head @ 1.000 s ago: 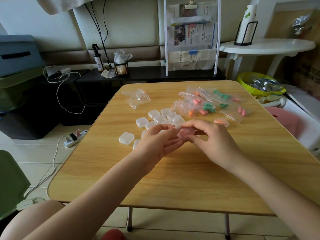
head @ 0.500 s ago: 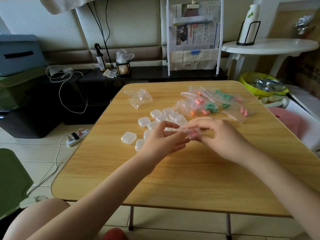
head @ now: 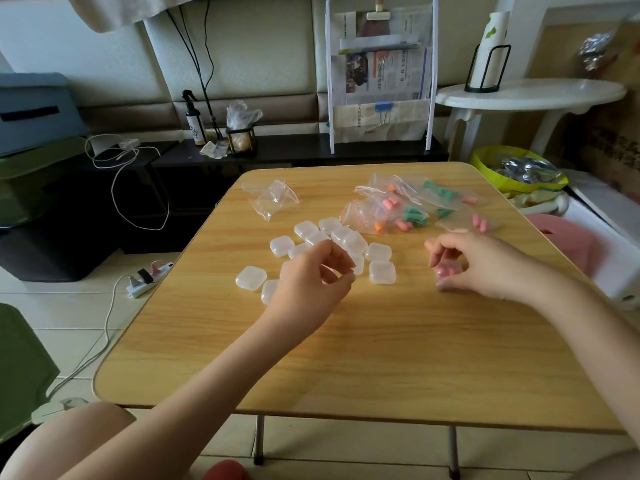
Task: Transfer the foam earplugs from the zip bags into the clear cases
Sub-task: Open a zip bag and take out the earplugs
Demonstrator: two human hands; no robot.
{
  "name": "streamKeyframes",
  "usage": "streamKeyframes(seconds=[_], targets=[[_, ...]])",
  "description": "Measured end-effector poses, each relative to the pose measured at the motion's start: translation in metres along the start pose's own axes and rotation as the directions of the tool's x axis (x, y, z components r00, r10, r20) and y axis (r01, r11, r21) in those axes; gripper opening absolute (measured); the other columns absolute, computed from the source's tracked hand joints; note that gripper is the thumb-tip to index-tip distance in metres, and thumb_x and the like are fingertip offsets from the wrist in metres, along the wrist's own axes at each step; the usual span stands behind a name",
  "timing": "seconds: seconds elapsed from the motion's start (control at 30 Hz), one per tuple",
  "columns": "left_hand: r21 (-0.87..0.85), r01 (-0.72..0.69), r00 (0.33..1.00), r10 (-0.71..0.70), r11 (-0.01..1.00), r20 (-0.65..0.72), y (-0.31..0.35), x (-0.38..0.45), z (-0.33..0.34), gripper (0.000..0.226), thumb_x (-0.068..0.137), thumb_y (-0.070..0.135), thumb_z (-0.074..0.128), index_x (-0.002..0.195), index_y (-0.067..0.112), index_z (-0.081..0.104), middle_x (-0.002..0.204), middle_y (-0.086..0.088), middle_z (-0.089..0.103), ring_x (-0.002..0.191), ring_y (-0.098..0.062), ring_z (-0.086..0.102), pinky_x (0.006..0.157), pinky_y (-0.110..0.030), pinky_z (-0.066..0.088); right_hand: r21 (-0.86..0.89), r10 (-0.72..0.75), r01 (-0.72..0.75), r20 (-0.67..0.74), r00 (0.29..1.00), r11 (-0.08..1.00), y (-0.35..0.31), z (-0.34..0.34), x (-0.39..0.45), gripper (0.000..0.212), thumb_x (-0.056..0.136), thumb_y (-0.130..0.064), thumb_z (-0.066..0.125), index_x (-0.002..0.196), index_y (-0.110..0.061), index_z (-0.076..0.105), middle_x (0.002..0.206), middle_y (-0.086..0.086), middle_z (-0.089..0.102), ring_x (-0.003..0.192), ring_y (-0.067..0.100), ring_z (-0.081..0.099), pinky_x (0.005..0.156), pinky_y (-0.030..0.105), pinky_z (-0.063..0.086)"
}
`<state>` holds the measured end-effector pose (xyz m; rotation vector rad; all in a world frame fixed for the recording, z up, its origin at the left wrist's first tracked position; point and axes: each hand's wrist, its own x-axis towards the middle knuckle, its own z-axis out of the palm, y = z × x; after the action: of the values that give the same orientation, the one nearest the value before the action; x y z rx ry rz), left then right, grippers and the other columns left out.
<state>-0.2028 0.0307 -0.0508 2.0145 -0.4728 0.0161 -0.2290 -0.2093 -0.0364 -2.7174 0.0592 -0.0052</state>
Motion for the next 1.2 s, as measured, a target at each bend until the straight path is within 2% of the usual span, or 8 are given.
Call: streamKeyframes(seconds=[0.1,0.2,0.37,0.5,0.77,1.0,1.1,1.2], targets=[[0.305,-0.185,0.982,0.188,0.934,0.02,-0.004,-0.001,-0.005,0.007,0.087,0.011,0.061,0.092,0.016,0.059,0.088,0.011,0.061,0.074,-0.007,0.052,0.066,-0.023,0.047,0.1,0.001,0.001,-0.012,1.0,0.995,0.005,-0.002,0.001,0.014,0.083,-0.026,0.07,0.097,-0.027,0.068,0.113,-0.003,0.06,0.11,0.015,0.056,0.105,0.028,0.026],[0.579,-0.347,0.925,0.37,0.738,0.082,-0.007,0.001,-0.01,0.008,0.089,0.013,0.058,0.097,0.013,0.06,0.093,0.003,0.058,0.088,-0.019,0.051,0.065,-0.037,0.047,0.099,0.054,-0.032,-0.231,0.971,0.995,0.017,-0.006,0.008,0.027,0.095,-0.022,0.055,0.12,-0.025,0.063,0.119,-0.002,0.055,0.096,0.013,0.055,0.091,0.031,0.039],[0.737,-0.272,0.958,0.248,0.618,0.146,-0.012,0.003,-0.014,0.023,0.095,0.029,0.048,0.116,0.02,0.053,0.118,0.005,0.049,0.11,-0.019,0.043,0.081,-0.032,0.043,0.006,0.153,-0.159,-0.303,0.941,0.987,0.047,0.003,0.025,0.047,0.099,-0.009,0.042,0.145,-0.019,0.039,0.154,0.002,0.032,0.138,0.024,0.034,0.111,0.037,0.027],[0.704,-0.251,0.968,0.164,0.664,0.19,-0.015,0.003,-0.017,0.026,0.095,0.027,0.049,0.12,0.023,0.05,0.126,0.005,0.048,0.116,-0.018,0.042,0.089,-0.034,0.044,-0.02,0.269,-0.282,-0.251,0.93,0.959,0.063,0.015,0.032,0.043,0.098,-0.006,0.043,0.139,-0.018,0.048,0.148,0.009,0.041,0.131,0.031,0.042,0.102,0.042,0.038],[0.654,-0.252,0.967,0.164,0.713,0.195,-0.014,0.003,-0.013,0.025,0.093,0.028,0.053,0.117,0.021,0.053,0.124,0.008,0.049,0.117,-0.016,0.042,0.082,-0.03,0.043,0.016,0.218,-0.239,-0.469,0.856,0.971,0.054,0.017,0.026,0.016,0.088,-0.016,0.064,0.101,-0.013,0.073,0.101,0.013,0.07,0.093,0.034,0.061,0.078,0.042,0.052],[0.511,-0.277,0.961,0.247,0.814,0.127,-0.015,0.004,-0.012,0.019,0.087,0.024,0.066,0.103,0.016,0.06,0.105,0.004,0.055,0.092,-0.018,0.056,0.076,-0.035,0.048,0.187,0.169,-0.042,-0.744,0.646,0.982,0.033,0.01,0.02,0.019,0.091,-0.005,0.056,0.106,-0.004,0.069,0.095,0.014,0.071,0.081,0.023,0.062,0.07,0.027,0.042],[0.373,-0.267,0.962,0.27,0.889,0.044,-0.012,0.004,-0.009,0.012,0.084,0.019,0.07,0.093,0.017,0.063,0.094,0.005,0.059,0.085,-0.013,0.059,0.078,-0.033,0.051,0.294,0.128,0.134,-0.721,0.681,0.946,0.007,0.007,0.014,0.026,0.092,0.0,0.054,0.113,-0.011,0.063,0.096,0.006,0.07,0.076,0.011,0.065,0.068,0.028,0.052],[0.276,-0.272,0.962,0.252,0.922,0.107,-0.012,0.001,-0.002,0.011,0.082,0.012,0.072,0.088,0.016,0.065,0.089,0.004,0.061,0.085,-0.011,0.062,0.081,-0.034,0.052,0.563,0.195,0.195,-0.558,0.807,0.803,-0.02,0.011,0.005,0.031,0.094,0.002,0.05,0.115,-0.018,0.059,0.095,0.0,0.067,0.063,0.0,0.065,0.048,0.015,0.049]])
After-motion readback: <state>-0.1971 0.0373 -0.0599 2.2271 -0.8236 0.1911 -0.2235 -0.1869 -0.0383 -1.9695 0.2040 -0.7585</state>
